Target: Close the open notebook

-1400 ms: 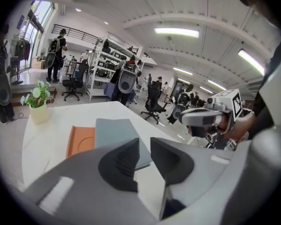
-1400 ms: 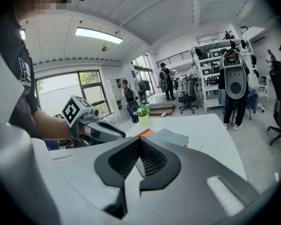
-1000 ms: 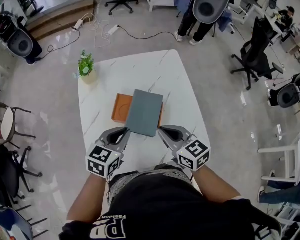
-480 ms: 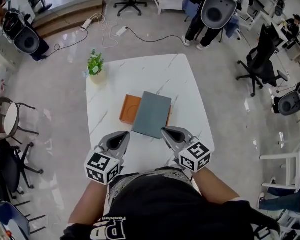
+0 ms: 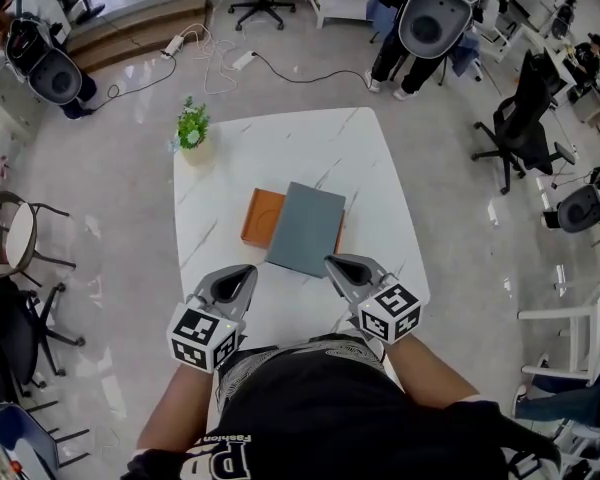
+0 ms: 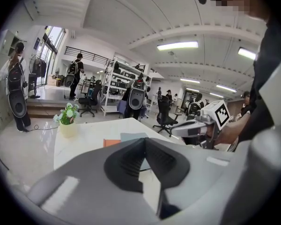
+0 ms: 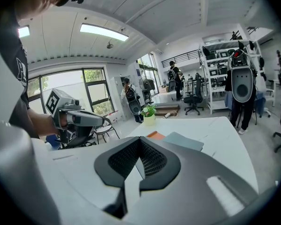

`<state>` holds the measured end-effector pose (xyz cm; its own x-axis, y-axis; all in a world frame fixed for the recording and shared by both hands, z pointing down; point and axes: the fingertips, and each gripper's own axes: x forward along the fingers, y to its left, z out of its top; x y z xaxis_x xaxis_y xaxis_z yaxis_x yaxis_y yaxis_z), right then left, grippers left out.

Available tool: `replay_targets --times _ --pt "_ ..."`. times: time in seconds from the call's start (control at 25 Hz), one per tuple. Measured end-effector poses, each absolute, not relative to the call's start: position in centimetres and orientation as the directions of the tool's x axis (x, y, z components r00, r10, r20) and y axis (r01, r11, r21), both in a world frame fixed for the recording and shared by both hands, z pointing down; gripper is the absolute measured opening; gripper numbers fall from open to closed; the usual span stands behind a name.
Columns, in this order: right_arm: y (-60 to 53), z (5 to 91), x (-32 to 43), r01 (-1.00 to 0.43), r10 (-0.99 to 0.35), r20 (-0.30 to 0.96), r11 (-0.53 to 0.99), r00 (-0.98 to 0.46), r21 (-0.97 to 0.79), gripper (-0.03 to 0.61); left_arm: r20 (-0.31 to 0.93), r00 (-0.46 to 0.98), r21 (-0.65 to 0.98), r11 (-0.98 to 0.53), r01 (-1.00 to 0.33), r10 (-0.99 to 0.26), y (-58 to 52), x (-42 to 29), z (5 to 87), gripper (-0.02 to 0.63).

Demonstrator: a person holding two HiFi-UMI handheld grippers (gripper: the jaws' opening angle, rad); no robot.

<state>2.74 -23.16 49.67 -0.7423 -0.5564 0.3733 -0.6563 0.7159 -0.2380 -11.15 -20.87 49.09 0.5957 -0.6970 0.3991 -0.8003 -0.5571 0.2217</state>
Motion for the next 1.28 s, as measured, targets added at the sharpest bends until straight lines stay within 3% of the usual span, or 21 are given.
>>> replay_targets --times 1.28 --pt "-22.4 49.9 3.8 -0.684 -0.582 0.375 0.684 -0.721 -0.254 -0.005 0.424 0.617 0.220 -0.586 -0.780 -0.663 -20.6 -9.9 49.5 0.058"
